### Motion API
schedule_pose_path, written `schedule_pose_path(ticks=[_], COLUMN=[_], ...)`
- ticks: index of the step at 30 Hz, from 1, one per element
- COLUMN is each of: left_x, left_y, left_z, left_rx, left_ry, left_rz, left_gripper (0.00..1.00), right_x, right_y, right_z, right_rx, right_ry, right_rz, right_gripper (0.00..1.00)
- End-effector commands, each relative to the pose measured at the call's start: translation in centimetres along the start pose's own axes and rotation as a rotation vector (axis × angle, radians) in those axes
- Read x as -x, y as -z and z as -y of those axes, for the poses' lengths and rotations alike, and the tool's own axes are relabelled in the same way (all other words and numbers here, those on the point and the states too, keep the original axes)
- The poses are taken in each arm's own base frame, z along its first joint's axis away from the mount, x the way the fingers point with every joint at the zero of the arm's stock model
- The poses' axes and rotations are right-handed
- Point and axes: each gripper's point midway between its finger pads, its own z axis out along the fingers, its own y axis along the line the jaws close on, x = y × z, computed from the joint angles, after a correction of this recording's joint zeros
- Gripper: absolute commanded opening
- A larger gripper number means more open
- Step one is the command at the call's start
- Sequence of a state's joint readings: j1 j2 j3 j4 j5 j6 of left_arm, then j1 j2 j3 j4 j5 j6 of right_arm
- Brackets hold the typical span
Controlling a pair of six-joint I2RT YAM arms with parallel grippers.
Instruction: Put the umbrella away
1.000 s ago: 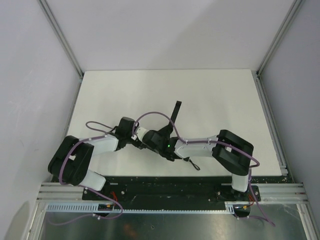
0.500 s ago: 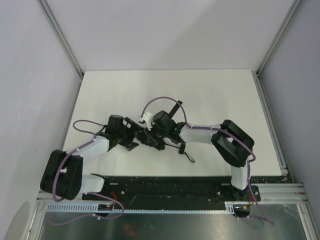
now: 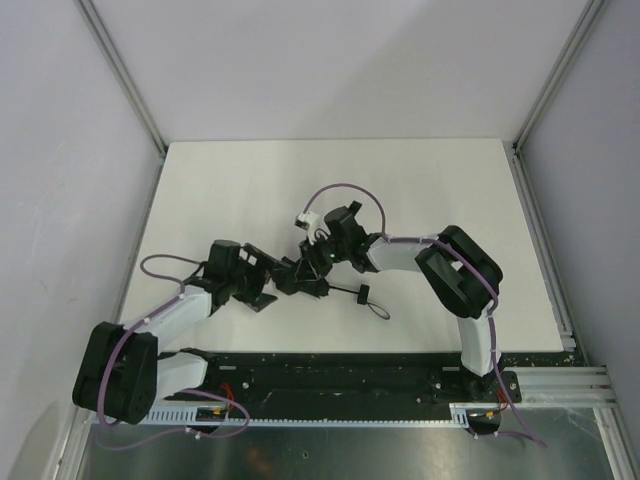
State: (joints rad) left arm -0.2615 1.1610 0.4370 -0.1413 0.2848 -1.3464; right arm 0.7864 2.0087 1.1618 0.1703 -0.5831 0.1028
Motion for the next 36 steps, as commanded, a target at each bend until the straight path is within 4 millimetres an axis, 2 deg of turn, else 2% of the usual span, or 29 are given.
schedule_pose_path(ticks=[1, 8, 12, 15, 19, 26, 28, 31, 36], left_x=[-0.6, -1.0, -1.2, -0.7, 0.0, -0.3, -0.4, -0.6, -1.2], left_y=[-0.3, -3.0, -5.3, -6.1, -6.2, -6.4, -6.3, -6.1, -5.5], left_z=[1.5, 1.3, -1.0, -3.4, -5.6, -6.2, -6.3, -6.4, -5.9], left_rx=[-0.025, 0.036, 0.125, 0.192, 0.243, 0.217, 0.212, 0.200, 0.178], left_ry=[0.013, -0.001, 0.002, -0.001, -0.027, -0.067, -0.076, -0.079, -0.054], left_rz=[-0.010, 0.003, 0.000, 0.030, 0.077, 0.063, 0.056, 0.051, 0.025], left_gripper=[0.99, 0.99, 0.95, 0.82, 0.53, 0.08, 0.02, 0.00, 0.00], right_x=[-15.2, -14.8, -14.6, -13.9, -12.4, -8.5, -7.1, -4.6, -2.1], right_y=[1.2, 1.1, 1.3, 1.4, 1.7, 2.5, 3.0, 4.3, 5.8], right_z=[-0.1, -0.3, -0.6, -1.2, -2.2, -3.4, -3.6, -4.0, -4.2], right_rx=[-0.034, -0.029, -0.018, -0.012, -0.031, -0.114, -0.150, -0.201, -0.257], right_ry=[-0.323, -0.311, -0.304, -0.273, -0.209, -0.079, -0.051, -0.008, 0.026], right_rz=[-0.433, -0.425, -0.423, -0.414, -0.386, -0.292, -0.255, -0.193, -0.152], right_gripper=[0.00, 0.00, 0.00, 0.00, 0.00, 0.00, 0.08, 0.21, 0.53])
